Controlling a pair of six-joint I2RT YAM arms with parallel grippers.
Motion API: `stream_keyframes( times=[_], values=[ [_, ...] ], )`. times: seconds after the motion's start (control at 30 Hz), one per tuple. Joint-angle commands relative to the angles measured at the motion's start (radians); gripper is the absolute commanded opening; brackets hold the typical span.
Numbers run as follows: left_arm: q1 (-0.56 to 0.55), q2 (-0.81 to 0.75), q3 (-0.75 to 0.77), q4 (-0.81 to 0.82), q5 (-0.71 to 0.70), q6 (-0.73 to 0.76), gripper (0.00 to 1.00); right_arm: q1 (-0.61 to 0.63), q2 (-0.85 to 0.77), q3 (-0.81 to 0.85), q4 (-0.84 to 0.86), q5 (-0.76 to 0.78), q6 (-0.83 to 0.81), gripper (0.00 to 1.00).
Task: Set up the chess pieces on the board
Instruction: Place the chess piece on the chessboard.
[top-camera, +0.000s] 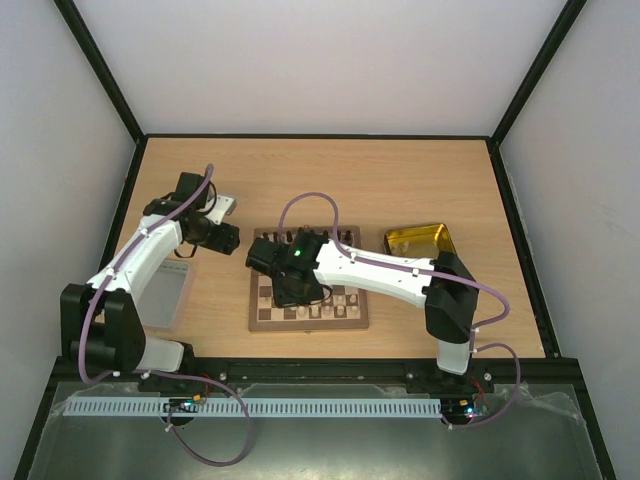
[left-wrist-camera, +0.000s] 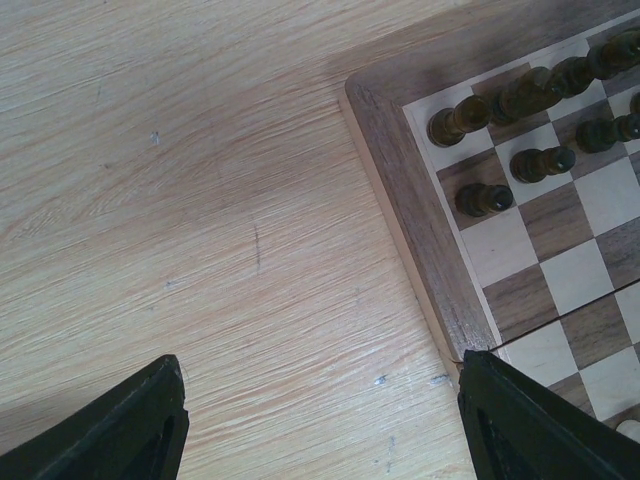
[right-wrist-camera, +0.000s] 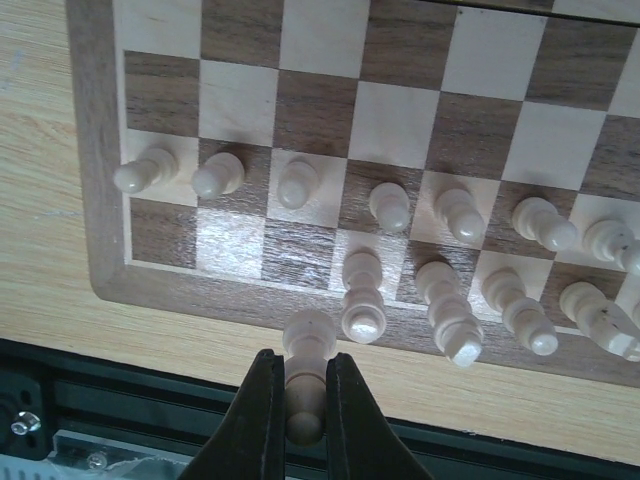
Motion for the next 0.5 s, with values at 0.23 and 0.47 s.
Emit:
stream_keyframes(
  times=[0.23, 0.47],
  values=[
    [0.003, -0.003, -0.007, 0.0, 0.027, -0.001, 0.75, 0.001, 0.038, 0.042, 0.029, -0.01, -0.012, 0.02],
    [0.003, -0.003, -0.015, 0.009, 0.034, -0.001, 0.75, 0.003, 0.083, 0.051, 0.037, -0.014, -0.02, 0.02]
  ],
)
